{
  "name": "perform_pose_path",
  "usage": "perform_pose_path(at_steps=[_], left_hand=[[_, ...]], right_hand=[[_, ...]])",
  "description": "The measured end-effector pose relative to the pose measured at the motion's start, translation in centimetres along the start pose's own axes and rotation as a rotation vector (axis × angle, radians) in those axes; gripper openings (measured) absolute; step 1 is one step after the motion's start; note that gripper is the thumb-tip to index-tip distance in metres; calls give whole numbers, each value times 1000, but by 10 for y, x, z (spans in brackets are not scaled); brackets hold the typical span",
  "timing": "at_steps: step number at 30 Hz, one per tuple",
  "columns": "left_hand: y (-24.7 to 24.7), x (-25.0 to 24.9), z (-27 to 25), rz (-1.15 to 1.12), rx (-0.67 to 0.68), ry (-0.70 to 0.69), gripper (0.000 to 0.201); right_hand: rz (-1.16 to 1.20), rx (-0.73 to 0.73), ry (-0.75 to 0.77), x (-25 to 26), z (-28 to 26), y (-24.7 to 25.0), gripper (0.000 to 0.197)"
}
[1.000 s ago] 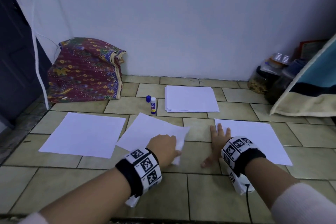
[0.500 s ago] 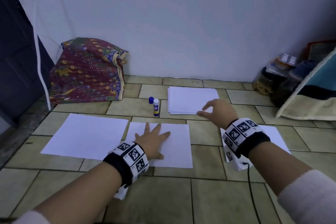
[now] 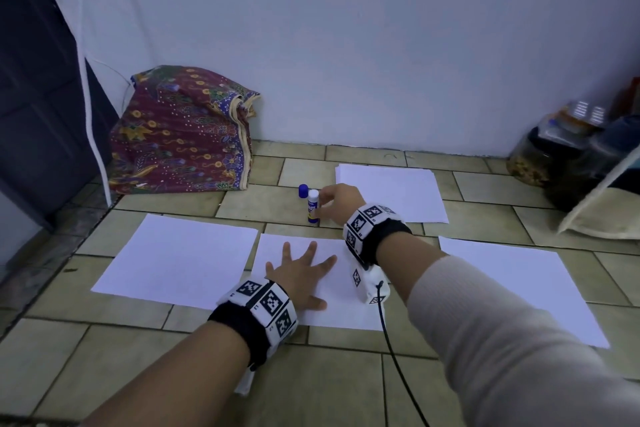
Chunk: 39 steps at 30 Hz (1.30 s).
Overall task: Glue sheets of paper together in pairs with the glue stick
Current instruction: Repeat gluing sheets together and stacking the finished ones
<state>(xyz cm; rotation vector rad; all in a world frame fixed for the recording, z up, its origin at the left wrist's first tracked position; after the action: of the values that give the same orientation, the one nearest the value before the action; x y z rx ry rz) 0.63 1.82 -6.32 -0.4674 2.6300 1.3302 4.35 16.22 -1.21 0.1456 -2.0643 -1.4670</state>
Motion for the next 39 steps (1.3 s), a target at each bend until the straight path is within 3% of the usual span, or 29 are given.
perform_pose_path(at_steps=[5,8,10,13,18,22,27,29,39], left_hand=[[1,1,0,-8,-11,-7,84],[1,1,-3,27,-37,-14,83],[3,0,-6,108,-53,-15,82],[12,-13,-12,244,-73,-25,86],[33,-39,-11,304,-128,-103,80],[33,-45,1,266,-146,-177,82],[31,-44,11,252,-148,-165,81],[31,-44,13,259,-144,-148,78],[32,-41,14,197,-165,-155,80]], right_hand=[[155,-78,-27,-10,-7,10,18],[300,-40,-48,-27,-23,24,11],[325,11,-42,-42,-37,33,18],[238,9,-54,-66,-55,48,25],[166,-95,-114,-88,-70,59,17],[78,-105,-53,-81,-71,47,18],[10,-127,54,-57,-68,35,27],[-52,-147,86,-46,-64,36,22],[-605,103,228,-8,-51,23,30]])
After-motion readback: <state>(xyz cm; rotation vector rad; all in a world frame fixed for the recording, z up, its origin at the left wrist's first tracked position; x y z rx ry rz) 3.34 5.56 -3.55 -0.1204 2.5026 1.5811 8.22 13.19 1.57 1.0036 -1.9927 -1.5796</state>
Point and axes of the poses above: each hand's wrist, its own z-axis towards the middle knuckle, its own y-axis out of the back of the hand, x = y × z, the point moved 6 cm from there along z, towards the middle knuckle, and after that the axes turned 11 degrees about -z, right-handed, at the moved point
